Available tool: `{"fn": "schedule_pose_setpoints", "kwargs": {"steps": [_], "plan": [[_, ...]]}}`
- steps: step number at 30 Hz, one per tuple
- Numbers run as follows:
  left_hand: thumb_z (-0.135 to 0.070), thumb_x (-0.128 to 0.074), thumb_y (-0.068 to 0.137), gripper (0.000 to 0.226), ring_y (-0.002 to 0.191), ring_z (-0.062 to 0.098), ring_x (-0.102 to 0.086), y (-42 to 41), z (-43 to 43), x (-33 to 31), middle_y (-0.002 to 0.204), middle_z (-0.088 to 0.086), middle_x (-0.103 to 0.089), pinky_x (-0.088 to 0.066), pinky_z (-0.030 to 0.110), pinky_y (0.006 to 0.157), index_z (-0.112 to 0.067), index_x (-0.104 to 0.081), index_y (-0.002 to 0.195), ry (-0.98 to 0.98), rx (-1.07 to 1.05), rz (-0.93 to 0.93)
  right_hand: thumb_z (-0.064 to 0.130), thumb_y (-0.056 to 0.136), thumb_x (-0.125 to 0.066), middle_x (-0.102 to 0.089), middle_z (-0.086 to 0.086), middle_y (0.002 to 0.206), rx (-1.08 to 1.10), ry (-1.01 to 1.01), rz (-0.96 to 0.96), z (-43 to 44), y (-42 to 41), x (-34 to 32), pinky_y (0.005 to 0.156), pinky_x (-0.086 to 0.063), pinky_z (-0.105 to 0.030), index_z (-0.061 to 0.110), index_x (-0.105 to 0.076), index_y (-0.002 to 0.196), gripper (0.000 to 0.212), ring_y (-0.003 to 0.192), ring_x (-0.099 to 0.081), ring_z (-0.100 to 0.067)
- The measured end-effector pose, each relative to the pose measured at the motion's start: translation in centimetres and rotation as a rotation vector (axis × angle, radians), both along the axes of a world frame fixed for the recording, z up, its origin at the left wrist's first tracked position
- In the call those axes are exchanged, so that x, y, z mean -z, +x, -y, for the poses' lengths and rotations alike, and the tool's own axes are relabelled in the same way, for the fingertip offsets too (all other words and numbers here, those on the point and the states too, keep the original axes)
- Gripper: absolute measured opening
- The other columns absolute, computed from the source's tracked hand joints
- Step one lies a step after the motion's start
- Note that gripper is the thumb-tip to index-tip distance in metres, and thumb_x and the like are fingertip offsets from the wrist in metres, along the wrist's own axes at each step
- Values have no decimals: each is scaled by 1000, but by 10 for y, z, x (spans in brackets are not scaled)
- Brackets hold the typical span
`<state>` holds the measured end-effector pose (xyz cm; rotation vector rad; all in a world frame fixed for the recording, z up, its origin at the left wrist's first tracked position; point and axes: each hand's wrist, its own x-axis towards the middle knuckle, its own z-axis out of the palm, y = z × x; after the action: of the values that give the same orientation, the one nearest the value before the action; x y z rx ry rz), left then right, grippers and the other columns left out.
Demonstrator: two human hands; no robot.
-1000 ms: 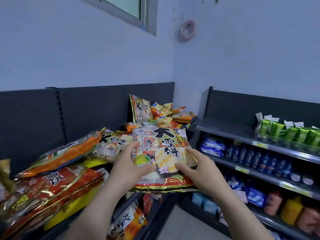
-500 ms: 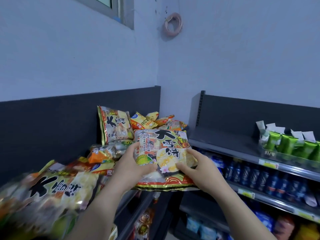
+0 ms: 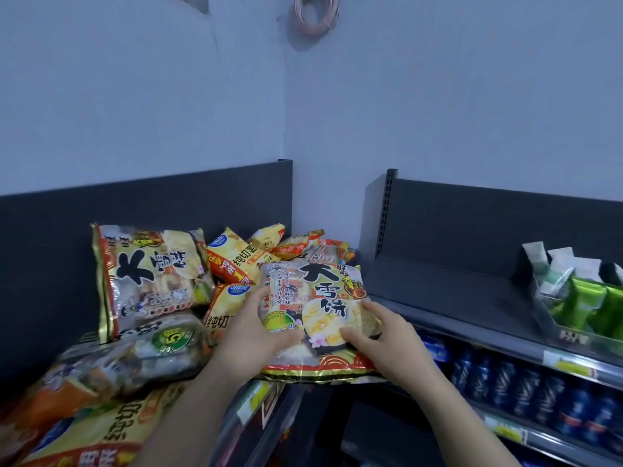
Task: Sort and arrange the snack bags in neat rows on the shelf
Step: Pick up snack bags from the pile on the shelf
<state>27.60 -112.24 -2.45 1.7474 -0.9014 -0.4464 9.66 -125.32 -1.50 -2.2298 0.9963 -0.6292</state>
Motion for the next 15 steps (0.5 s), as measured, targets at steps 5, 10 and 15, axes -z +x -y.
{"fn": "schedule_pose_setpoints", "kwargs": {"steps": [5, 10, 15], "plan": [[-21, -87, 70, 95, 108, 5, -42, 13, 75, -3, 126, -10, -47, -42, 28, 91, -28, -32, 147, -4, -68, -34, 53, 83, -66, -54, 11, 136, -49, -10, 7, 82, 22, -1, 94, -46, -32, 33, -39, 144, 70, 121, -52, -13], [-29, -91, 63, 99, 101, 5, -56, 28, 154, -19, 125, -12, -54, -51, 29, 87, -31, -35, 145, -27, -121, 11, 51, 81, -69, -51, 11, 139, -112, 1, 38, 176, 42, -10, 96, -41, -26, 29, -38, 145, 74, 124, -50, -12], [-21, -89, 66, 98, 109, 6, -51, 42, 212, -22, 124, -13, -49, -49, 32, 94, -37, -35, 145, -102, -189, -30, 45, 77, -76, -55, 14, 129, -209, 160, 137, 252, 72, -7, 82, -47, -17, 29, -40, 144, 78, 96, -60, 4]]}}
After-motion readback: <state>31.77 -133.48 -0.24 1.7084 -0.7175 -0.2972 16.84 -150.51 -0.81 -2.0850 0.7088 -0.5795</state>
